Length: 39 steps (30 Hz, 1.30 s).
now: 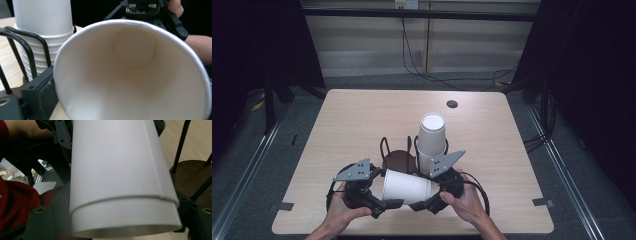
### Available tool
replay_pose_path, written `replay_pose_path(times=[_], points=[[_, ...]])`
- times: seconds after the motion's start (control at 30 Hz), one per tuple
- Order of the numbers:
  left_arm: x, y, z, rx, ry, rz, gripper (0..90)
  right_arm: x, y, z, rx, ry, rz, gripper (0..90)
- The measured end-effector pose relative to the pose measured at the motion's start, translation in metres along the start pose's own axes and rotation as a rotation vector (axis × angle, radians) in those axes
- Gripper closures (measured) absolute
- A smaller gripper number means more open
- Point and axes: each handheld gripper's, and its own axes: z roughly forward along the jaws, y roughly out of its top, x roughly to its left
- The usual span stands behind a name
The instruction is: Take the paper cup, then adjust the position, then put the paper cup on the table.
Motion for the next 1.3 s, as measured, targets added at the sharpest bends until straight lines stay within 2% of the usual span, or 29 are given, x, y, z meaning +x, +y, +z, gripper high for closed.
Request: replay_pose_path(times=[0.2, 0.27, 0.3, 0.47, 0.57, 0.77, 0.93, 1.0, 1.1, 1.2, 1.3], points=[[-0.001, 0.004, -0.007, 0.016, -0.008, -0.006, 9.8, -0.002, -0.002, 0.004, 0.001, 0.014, 0.019, 23.9], [-0.001, 0.004, -0.007, 0.009, -0.018, -0.005, 12.8, -0.001, -0.003, 0.004, 0.003, 0.000, 0.018, 22.2], [-0.002, 0.005, -0.007, 0.012, -0.018, 0.002, 13.3, -0.001, -0.003, 0.005, 0.012, -0.025, 0.020, 19.8], [-0.001, 0.005, -0.008, 0.014, -0.028, -0.022, 14.3, -0.001, -0.002, 0.006, 0.010, -0.020, 0.029, 19.4], [-0.001, 0.005, -0.009, 0.030, -0.013, -0.022, 14.3, -0.001, -0.002, 0.007, 0.013, -0.029, 0.030, 17.9], [0.000, 0.005, -0.013, 0.021, 0.003, -0.041, 14.2, 0.000, -0.005, 0.001, 0.003, -0.060, 0.037, 15.4], [0.002, 0.007, -0.018, 0.019, 0.001, -0.053, 14.3, -0.002, -0.006, -0.003, -0.003, -0.072, 0.044, 14.1], [0.002, 0.007, -0.022, 0.029, 0.015, -0.044, 14.1, -0.004, -0.008, -0.006, -0.003, -0.096, 0.053, 13.8], [0.003, 0.007, -0.024, 0.042, 0.025, -0.048, 14.1, -0.006, -0.010, -0.007, -0.008, -0.101, 0.065, 13.8], [0.005, 0.007, -0.027, 0.054, 0.034, -0.069, 14.1, -0.005, -0.011, -0.009, -0.013, -0.116, 0.067, 13.8], [0.008, 0.009, -0.032, 0.098, 0.043, -0.079, 14.1, -0.006, -0.011, -0.011, -0.021, -0.125, 0.066, 13.8]])
